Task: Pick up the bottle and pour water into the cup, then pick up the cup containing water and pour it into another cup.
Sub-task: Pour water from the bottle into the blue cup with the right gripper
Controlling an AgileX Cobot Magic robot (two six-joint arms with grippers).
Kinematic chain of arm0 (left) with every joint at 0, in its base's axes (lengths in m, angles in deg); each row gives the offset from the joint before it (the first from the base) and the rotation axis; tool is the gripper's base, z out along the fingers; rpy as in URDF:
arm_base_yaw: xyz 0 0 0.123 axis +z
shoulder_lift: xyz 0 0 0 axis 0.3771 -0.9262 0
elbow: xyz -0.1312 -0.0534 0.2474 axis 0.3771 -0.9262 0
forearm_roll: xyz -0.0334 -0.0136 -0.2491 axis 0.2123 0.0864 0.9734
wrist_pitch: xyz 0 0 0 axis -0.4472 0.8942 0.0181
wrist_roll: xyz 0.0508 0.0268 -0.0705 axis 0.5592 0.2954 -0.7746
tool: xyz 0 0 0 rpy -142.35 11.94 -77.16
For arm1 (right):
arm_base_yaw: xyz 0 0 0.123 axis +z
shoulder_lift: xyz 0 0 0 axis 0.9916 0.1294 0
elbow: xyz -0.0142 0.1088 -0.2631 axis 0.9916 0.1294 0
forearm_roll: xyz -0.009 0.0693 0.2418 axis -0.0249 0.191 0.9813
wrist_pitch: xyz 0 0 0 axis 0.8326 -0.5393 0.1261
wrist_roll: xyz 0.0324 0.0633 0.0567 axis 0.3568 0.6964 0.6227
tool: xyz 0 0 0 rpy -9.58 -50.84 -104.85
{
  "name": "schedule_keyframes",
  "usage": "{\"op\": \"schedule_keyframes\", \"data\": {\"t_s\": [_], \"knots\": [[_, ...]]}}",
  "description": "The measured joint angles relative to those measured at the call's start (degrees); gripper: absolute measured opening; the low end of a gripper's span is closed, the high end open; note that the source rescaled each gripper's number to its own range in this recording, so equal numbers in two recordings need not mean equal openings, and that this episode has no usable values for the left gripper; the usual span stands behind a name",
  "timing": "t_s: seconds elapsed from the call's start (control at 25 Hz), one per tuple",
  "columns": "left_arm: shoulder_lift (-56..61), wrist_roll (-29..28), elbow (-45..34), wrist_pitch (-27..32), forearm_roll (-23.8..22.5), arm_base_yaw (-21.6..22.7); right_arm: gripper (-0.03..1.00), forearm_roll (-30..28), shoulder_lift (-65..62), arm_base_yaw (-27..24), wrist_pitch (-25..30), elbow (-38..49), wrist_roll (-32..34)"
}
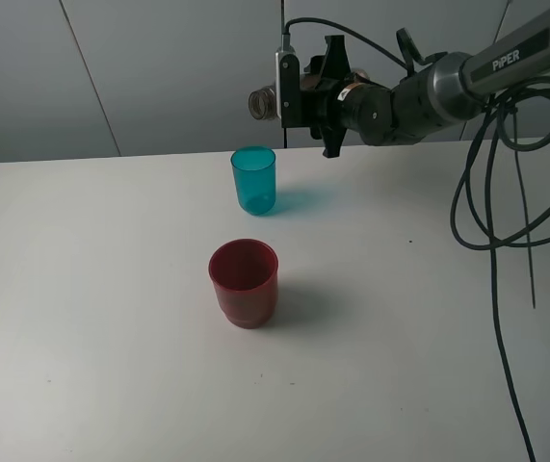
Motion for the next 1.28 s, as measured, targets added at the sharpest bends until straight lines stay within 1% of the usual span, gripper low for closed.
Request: {"op": "schedule_keyframes", "data": {"t_s": [0.32,0.68,1.28], "knots": [[0.00,0.00,0.00,0.00,0.00,0.00,0.07,1.47,0.00,0.00,-3.74,0.00,-1.92],[0.00,0.00,0.00,0.00,0.00,0.00,0.07,2.15,0.00,0.00,-3.85,0.00,-4.84],[0.00,0.00,0.00,0.00,0.00,0.00,0.07,2.37,0.00,0.00,-3.85,0.00,-7.80]]}}
